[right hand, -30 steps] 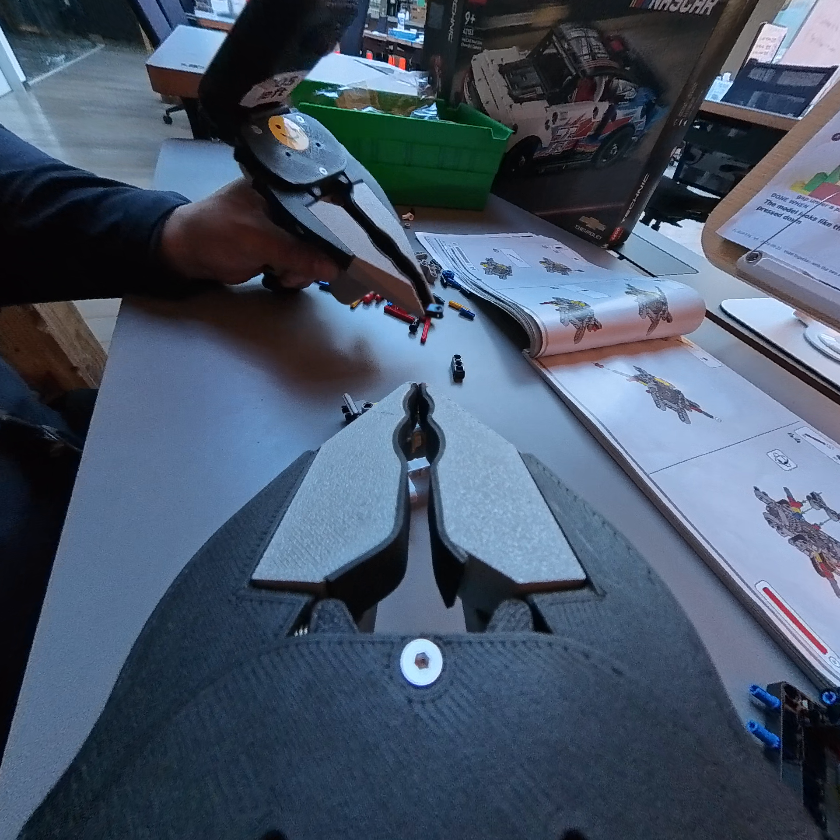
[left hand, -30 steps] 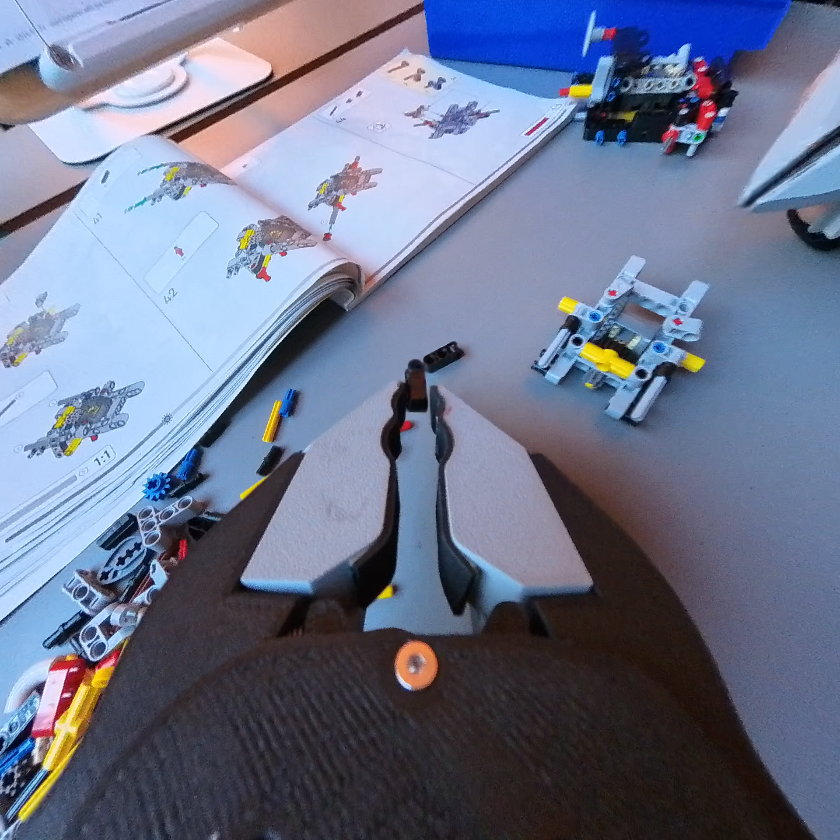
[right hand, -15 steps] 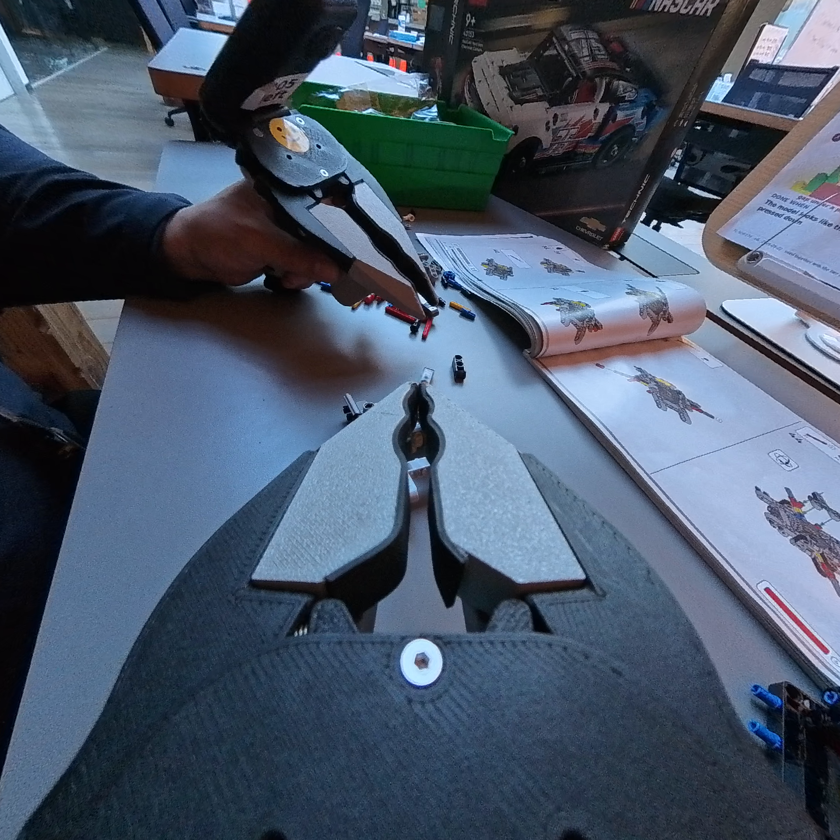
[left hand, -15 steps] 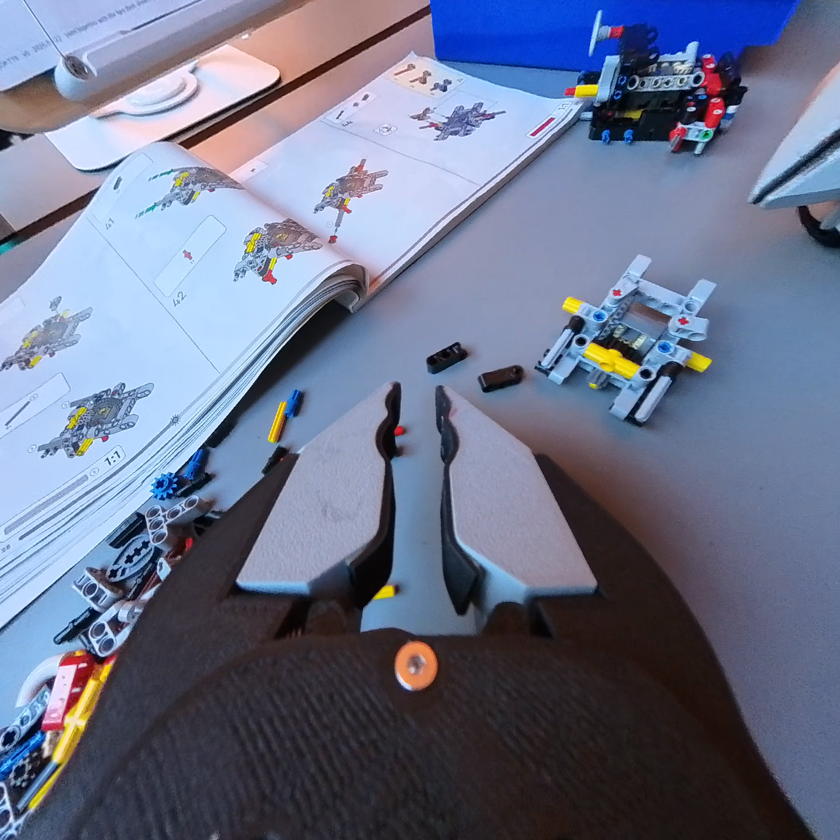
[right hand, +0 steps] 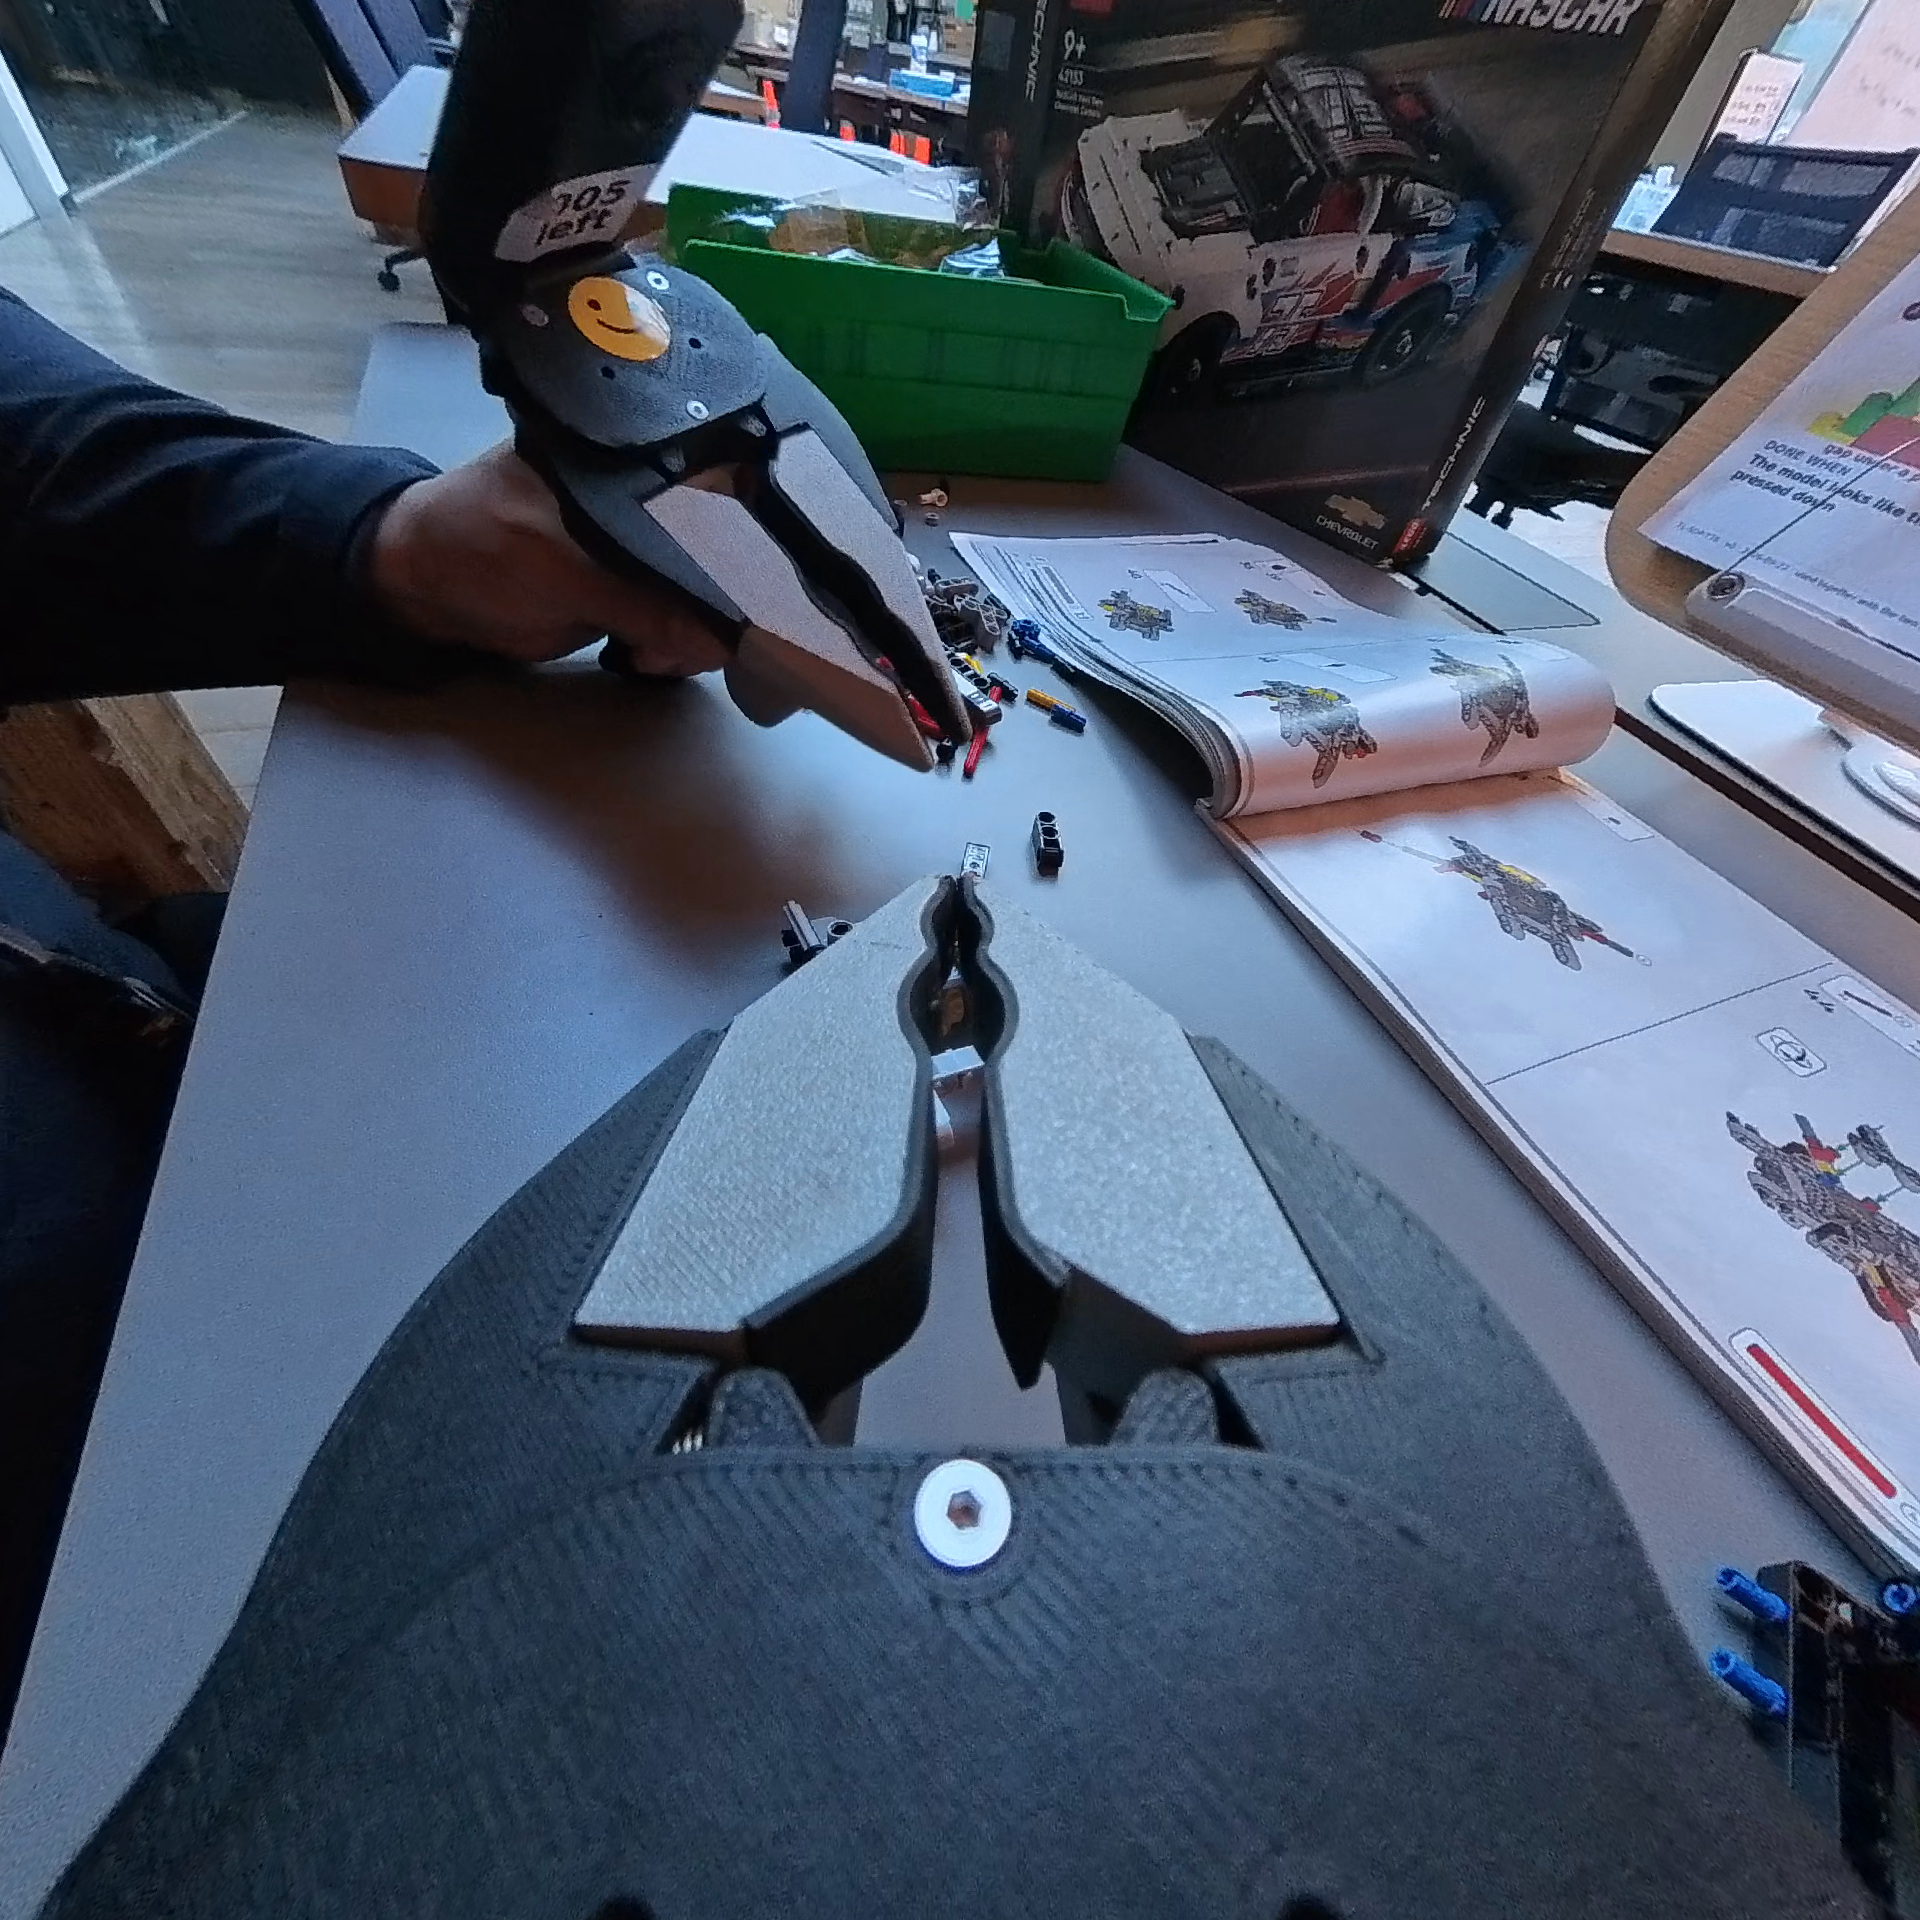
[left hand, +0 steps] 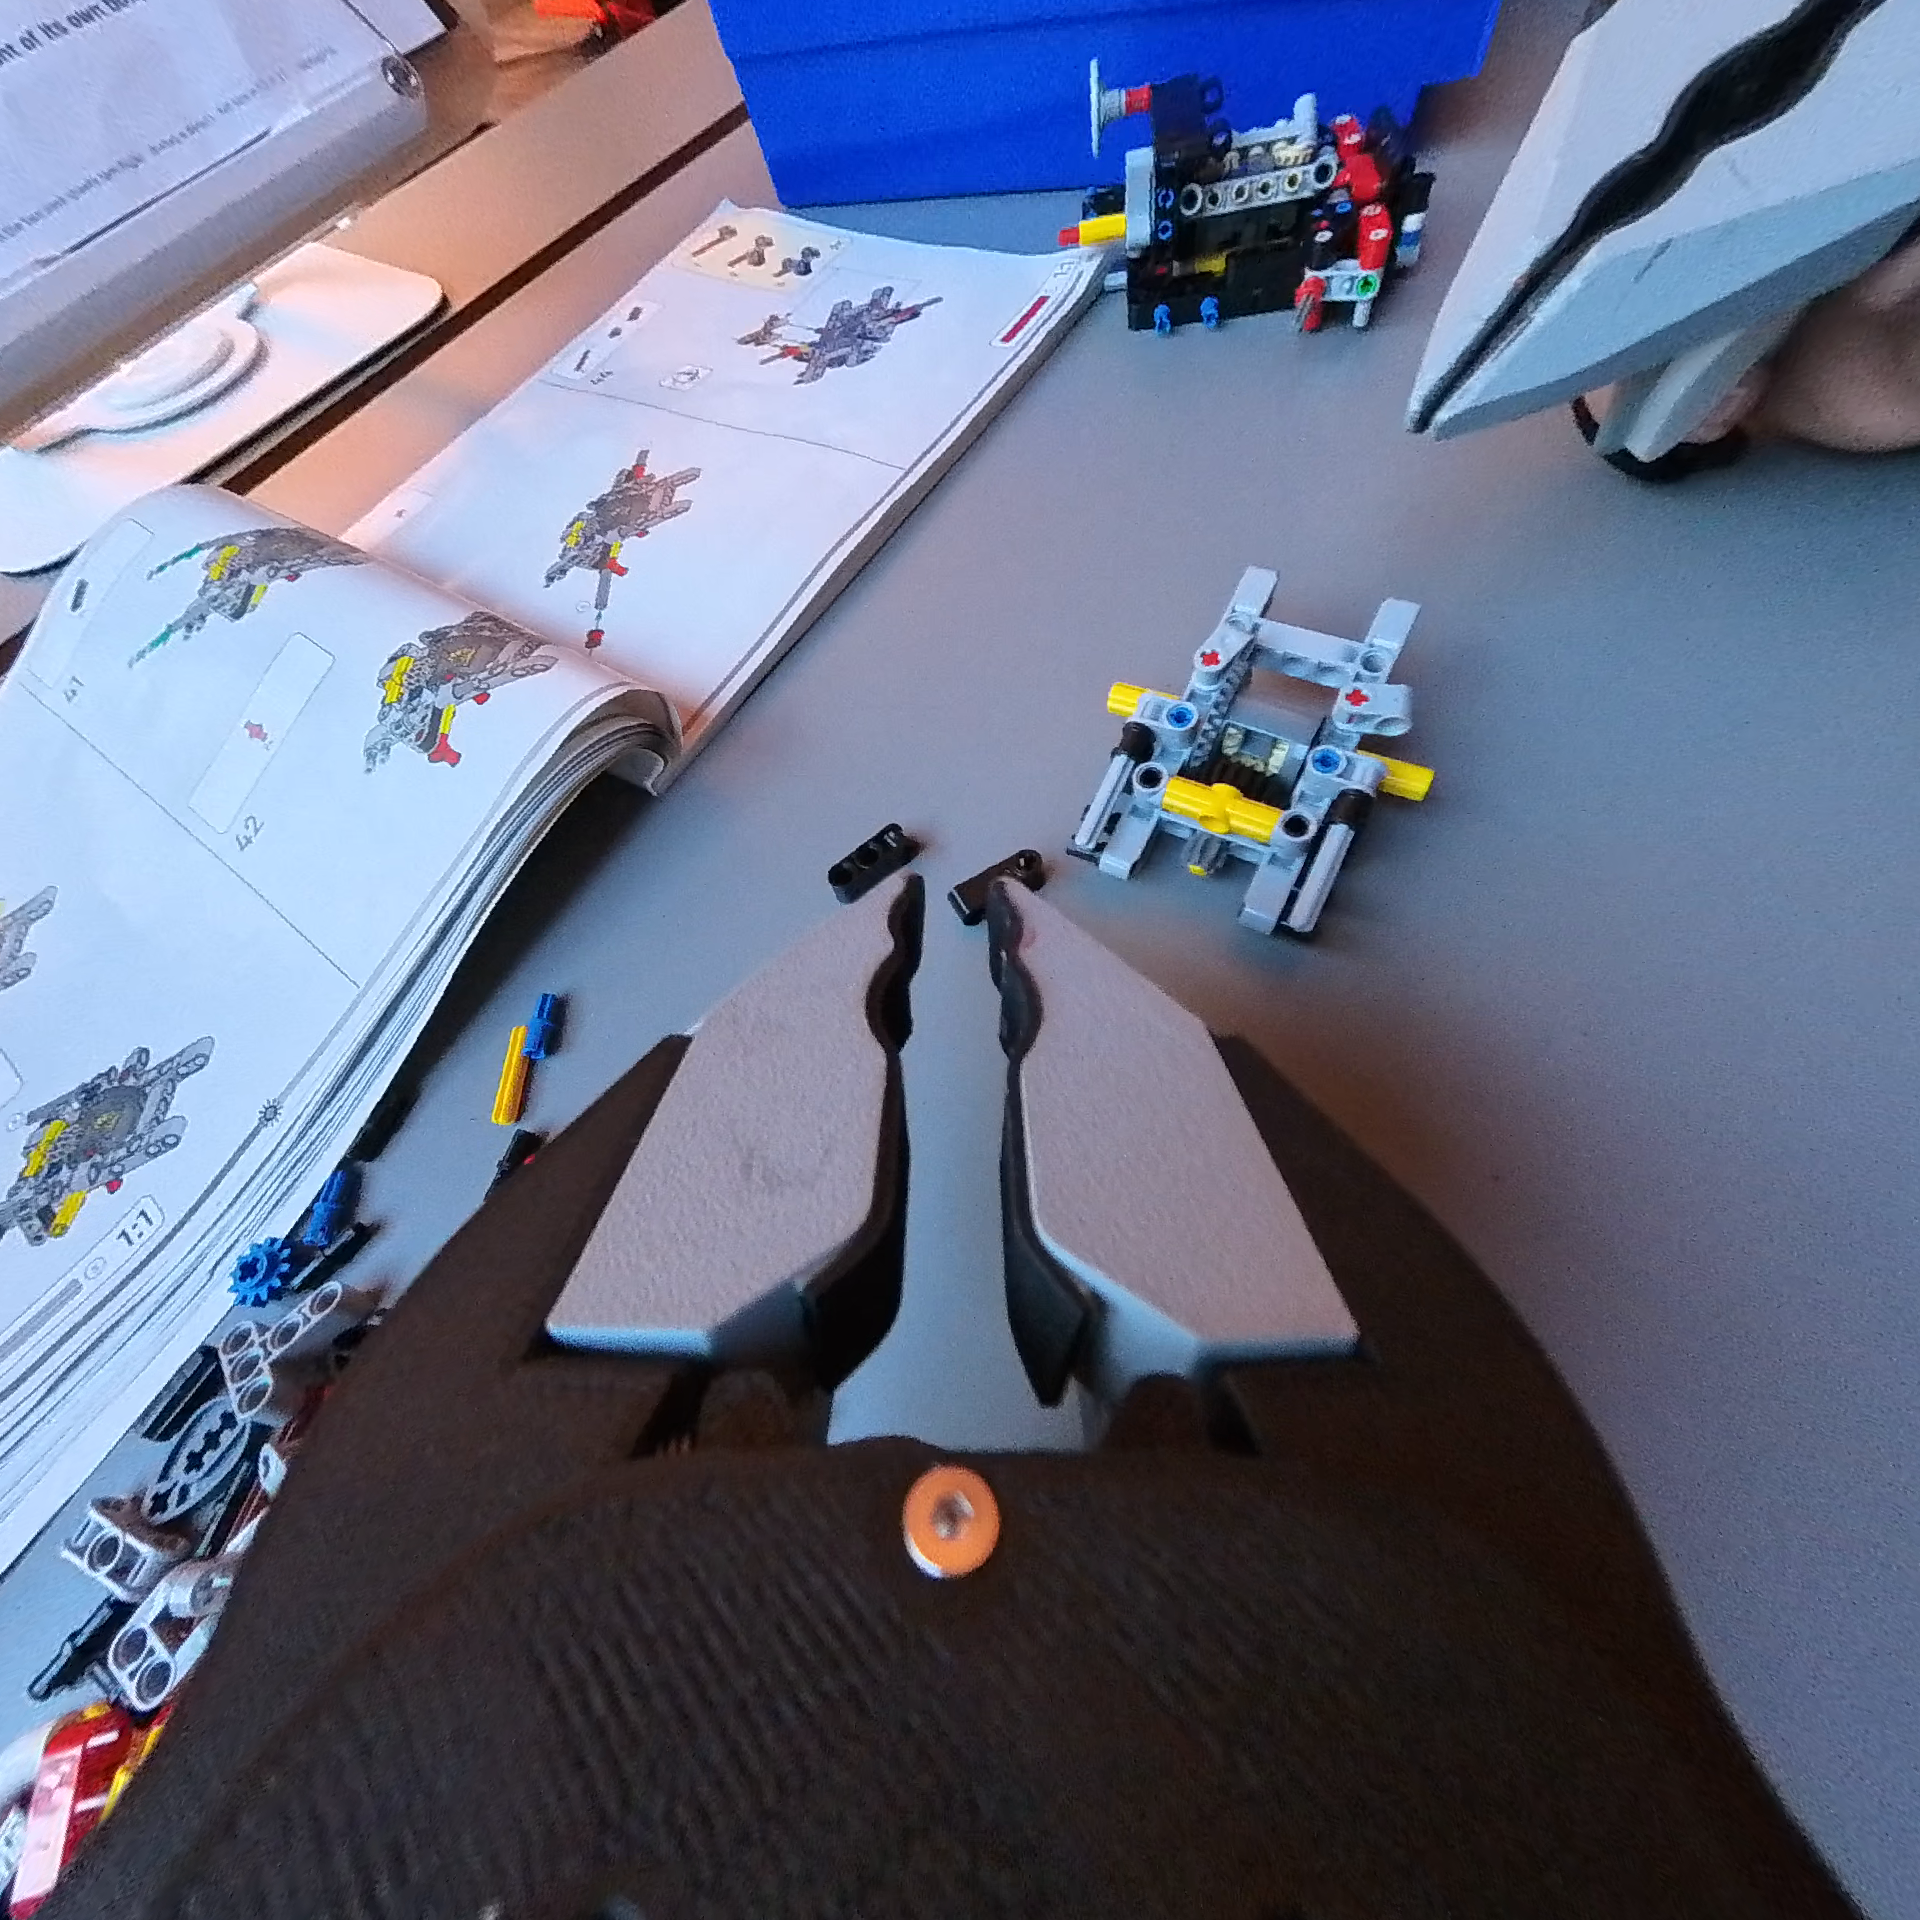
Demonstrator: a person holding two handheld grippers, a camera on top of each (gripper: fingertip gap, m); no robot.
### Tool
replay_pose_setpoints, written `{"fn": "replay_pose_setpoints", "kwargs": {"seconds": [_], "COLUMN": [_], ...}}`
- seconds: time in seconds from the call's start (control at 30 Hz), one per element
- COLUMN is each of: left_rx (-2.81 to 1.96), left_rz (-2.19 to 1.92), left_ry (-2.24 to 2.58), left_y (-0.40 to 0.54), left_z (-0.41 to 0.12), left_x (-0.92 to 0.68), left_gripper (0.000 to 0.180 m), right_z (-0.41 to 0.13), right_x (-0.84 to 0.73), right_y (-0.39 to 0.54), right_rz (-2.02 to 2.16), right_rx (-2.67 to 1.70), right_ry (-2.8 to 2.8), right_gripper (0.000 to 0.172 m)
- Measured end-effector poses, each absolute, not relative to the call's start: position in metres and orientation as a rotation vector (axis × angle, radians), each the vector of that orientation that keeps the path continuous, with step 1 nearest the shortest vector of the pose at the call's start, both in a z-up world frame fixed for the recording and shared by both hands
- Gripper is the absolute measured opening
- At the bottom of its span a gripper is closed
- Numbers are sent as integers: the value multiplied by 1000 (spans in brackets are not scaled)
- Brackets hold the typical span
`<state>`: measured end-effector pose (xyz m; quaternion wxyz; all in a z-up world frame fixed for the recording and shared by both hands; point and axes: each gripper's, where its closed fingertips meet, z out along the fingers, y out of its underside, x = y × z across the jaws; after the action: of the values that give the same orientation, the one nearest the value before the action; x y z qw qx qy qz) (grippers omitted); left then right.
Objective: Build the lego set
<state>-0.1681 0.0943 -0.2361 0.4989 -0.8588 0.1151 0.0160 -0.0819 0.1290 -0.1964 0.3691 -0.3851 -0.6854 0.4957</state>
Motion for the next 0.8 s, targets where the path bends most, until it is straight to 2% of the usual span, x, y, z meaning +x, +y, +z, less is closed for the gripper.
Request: {"fn": "replay_pose_setpoints", "kwargs": {"seconds": [0.8], "left_rx": [-2044], "left_rz": [-4], "left_ry": [250], "left_y": [93], "left_z": [-230], "left_x": [-169], "left_gripper": [7], "right_z": [-196], "right_x": [-81], "right_y": [126], "right_rz": [1311], "right_rx": [-989], "right_ry": [-1774], "right_gripper": [0]}}
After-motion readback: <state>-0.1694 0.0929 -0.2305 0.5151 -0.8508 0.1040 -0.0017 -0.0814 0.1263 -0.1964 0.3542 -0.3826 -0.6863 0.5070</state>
